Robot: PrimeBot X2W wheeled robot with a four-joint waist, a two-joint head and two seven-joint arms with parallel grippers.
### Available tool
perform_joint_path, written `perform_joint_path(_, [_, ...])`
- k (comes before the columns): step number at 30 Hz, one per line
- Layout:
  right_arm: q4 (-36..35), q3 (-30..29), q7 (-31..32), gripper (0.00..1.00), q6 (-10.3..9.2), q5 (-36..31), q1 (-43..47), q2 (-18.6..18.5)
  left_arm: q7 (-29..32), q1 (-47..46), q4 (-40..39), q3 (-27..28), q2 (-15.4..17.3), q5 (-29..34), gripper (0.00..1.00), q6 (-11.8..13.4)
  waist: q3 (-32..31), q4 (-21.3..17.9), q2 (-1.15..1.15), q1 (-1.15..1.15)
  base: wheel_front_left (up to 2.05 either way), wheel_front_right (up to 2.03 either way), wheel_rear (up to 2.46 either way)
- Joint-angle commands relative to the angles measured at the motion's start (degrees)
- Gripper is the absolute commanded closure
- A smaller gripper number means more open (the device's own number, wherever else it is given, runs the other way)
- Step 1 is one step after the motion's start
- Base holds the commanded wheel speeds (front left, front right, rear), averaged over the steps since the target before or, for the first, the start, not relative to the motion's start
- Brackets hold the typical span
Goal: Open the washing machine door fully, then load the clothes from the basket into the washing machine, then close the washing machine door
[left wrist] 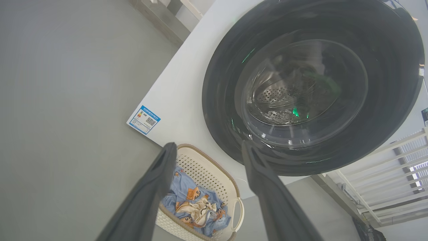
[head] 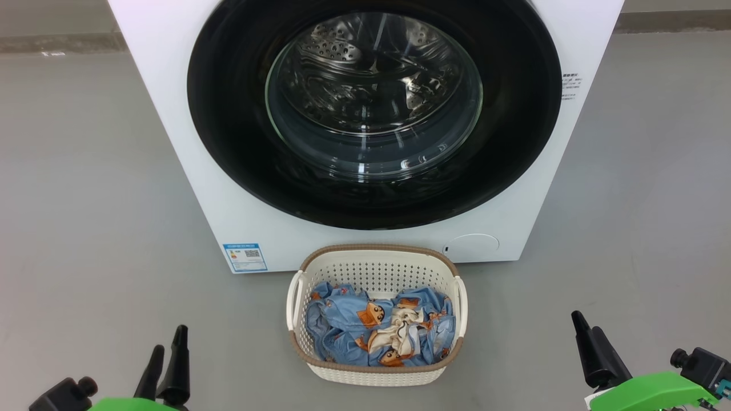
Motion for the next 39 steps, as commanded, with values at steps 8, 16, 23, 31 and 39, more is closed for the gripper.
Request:
perform_joint_path(8, [-0.8, 1.8, -2.0, 0.0, 0.06, -6.4, -2.9, -1.5, -2.1, -1.2, -2.1, 0.3, 1.7, 6.5, 0.0, -0.1, 0.0, 0.1, 0.0, -0.01, 0.0, 0.0, 0.0])
perform_joint_path(16, [-0.4, 2.4, -3.4, 0.0, 0.07, -10.9, -3.1, -2.3, -3.4, -1.2, -2.5, 0.0, 1.8, 11.8, 0.0, -0.1, 0.1, 0.2, 0.0, -0.01, 0.0, 0.0, 0.0])
perform_joint_path(23, [0.0, 2.8, -4.5, 0.0, 0.08, -14.8, -3.2, -2.9, -4.5, -1.1, -2.8, -0.3, 2.0, 16.2, 0.0, -0.1, 0.1, 0.2, 0.0, -0.01, 0.0, 0.0, 0.0])
perform_joint_path(31, [0.4, 3.0, -5.9, 0.0, 0.08, -19.4, -3.3, -3.3, -5.9, -1.1, -3.0, -0.8, 2.2, 20.9, 0.0, -0.1, 0.1, 0.3, 0.0, -0.01, 0.0, 0.0, 0.0])
perform_joint_path(39, [0.5, 2.9, -7.2, 0.0, 0.09, -24.1, -3.1, -3.7, -7.2, -1.0, -3.2, -1.1, 2.7, 25.5, 0.0, -0.2, 0.1, 0.3, 0.0, -0.01, 0.0, 0.0, 0.0])
